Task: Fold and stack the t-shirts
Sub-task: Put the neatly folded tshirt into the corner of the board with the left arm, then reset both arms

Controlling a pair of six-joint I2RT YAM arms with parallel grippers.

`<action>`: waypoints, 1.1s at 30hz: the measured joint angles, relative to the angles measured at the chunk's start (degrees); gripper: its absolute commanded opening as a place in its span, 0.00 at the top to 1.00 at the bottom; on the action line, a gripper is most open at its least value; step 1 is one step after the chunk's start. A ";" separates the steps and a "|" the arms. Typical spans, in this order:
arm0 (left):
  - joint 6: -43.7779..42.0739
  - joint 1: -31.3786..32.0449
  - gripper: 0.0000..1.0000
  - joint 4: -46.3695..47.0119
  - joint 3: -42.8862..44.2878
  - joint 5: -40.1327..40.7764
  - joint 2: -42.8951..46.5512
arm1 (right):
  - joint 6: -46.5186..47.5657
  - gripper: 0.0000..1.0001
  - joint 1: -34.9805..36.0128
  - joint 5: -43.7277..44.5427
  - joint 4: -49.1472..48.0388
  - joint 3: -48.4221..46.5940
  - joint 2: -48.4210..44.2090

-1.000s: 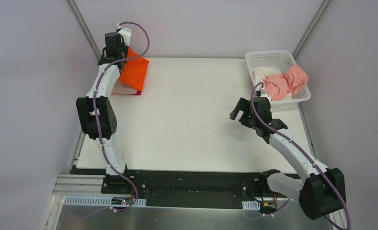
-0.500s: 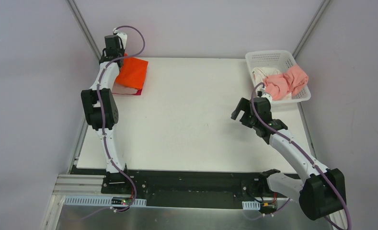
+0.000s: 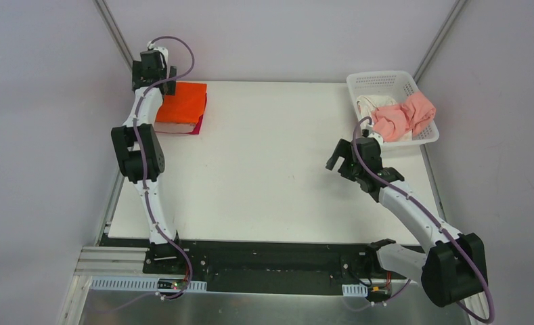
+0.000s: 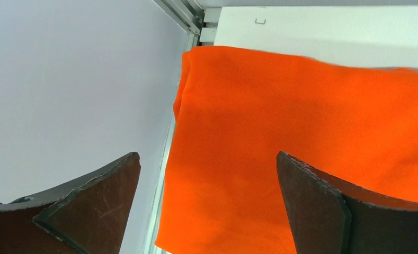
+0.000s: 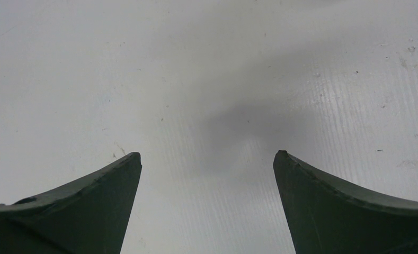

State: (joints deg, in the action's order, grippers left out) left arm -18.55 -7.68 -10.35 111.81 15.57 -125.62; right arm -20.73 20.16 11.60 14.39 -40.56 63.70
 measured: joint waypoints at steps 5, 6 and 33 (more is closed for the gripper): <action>4.79 -0.26 0.01 -1.31 0.33 -1.86 1.60 | -0.26 0.00 0.00 -0.04 0.31 -0.02 -0.20; 6.12 -0.26 0.01 -1.90 0.33 -2.56 2.40 | -0.33 0.00 0.00 -0.07 0.55 -0.02 -0.42; 44.81 20.06 0.01 -7.43 -78.62 -11.82 77.99 | -9.40 0.00 -0.04 2.62 2.43 7.72 -13.77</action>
State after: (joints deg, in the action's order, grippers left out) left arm 26.26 12.38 -17.78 33.19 3.75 -47.64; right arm -30.13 20.12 14.22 16.82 -32.84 49.93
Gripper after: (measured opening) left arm 0.990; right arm 0.994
